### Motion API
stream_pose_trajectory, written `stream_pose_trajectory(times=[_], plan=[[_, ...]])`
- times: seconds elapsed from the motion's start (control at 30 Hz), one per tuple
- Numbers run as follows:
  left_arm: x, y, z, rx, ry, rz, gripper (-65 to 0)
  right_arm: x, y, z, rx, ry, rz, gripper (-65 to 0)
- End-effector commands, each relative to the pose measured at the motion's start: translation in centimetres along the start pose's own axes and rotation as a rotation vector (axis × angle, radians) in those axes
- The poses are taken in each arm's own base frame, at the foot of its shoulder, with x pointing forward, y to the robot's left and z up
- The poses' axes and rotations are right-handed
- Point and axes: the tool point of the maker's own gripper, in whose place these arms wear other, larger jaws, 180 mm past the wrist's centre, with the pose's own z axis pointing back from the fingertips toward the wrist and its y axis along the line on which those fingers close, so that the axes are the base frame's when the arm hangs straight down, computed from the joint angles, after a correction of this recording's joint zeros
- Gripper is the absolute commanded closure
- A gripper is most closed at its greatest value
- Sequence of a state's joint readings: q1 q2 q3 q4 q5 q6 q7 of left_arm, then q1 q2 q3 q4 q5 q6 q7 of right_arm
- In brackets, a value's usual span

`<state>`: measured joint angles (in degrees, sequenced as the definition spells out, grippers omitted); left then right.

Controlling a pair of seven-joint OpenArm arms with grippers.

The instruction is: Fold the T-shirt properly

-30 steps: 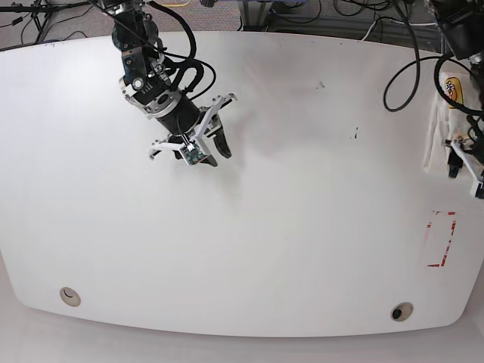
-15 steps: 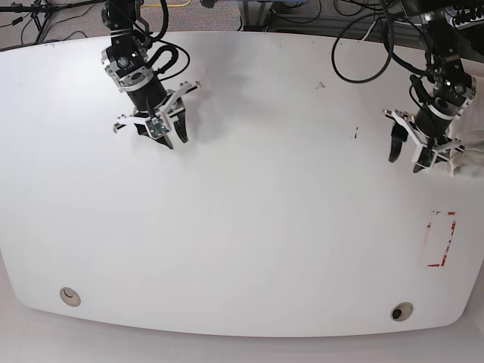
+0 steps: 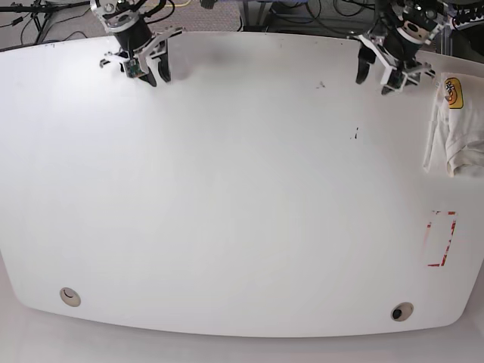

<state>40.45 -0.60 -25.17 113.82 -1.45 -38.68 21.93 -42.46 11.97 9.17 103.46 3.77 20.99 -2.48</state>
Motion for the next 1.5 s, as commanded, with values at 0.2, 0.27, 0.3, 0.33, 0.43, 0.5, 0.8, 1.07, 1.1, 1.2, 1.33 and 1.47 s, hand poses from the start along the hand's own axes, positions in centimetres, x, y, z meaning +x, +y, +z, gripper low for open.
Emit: stream_pose_trajectory(times=[0.2,0.27,0.3,0.33,0.43,0.5,0.8,1.07,1.1,1.2,1.33,1.47], plan=[[-6.8,-5.2,4.8,-0.058,0.176,0.142,-30.0,-2.1,3.4,5.9,0.054,0.072,-0.05,-16.5],[-7.8,-5.9,5.6,-0.065,0.207,0.163,-30.0,-3.0,4.6,6.9,0.075,0.105,-0.068,-16.5],[-8.4,-6.4,6.1,-0.069,0.228,0.177,-30.0,-3.6,5.6,7.6,0.091,0.127,-0.09,-16.5],[-9.0,-6.7,6.5,-0.073,0.246,0.186,-30.0,-4.0,6.1,8.0,0.096,0.142,-0.103,-16.5],[-10.9,-7.8,7.7,-0.086,0.305,0.222,-30.0,-5.6,8.0,9.3,0.117,0.196,-0.144,-16.5],[-11.6,-8.1,8.0,-0.093,0.321,0.236,-30.0,-7.1,8.6,10.3,0.117,0.242,-0.17,-16.5],[-17.4,-10.3,7.3,-0.172,0.433,0.357,-30.0,-14.7,11.1,12.9,0.117,0.435,-0.273,-16.5],[-23.4,-12.2,4.1,-0.285,0.563,0.424,-30.0,-22.0,10.3,11.3,0.084,0.555,-0.294,-16.5],[-23.9,-12.3,3.6,-0.288,0.574,0.436,-30.0,-22.6,10.2,11.2,0.083,0.565,-0.295,-16.5],[-25.6,-12.4,2.1,-0.295,0.614,0.484,-30.0,-24.1,9.8,10.2,0.073,0.583,-0.3,-16.5],[-27.7,-11.9,0.8,-0.297,0.671,0.532,-30.0,-25.1,9.5,9.0,0.068,0.601,-0.308,-16.5],[-28.5,-12.3,-0.4,-0.315,0.683,0.545,-30.0,-26.0,9.1,8.1,0.06,0.618,-0.319,-16.5]])
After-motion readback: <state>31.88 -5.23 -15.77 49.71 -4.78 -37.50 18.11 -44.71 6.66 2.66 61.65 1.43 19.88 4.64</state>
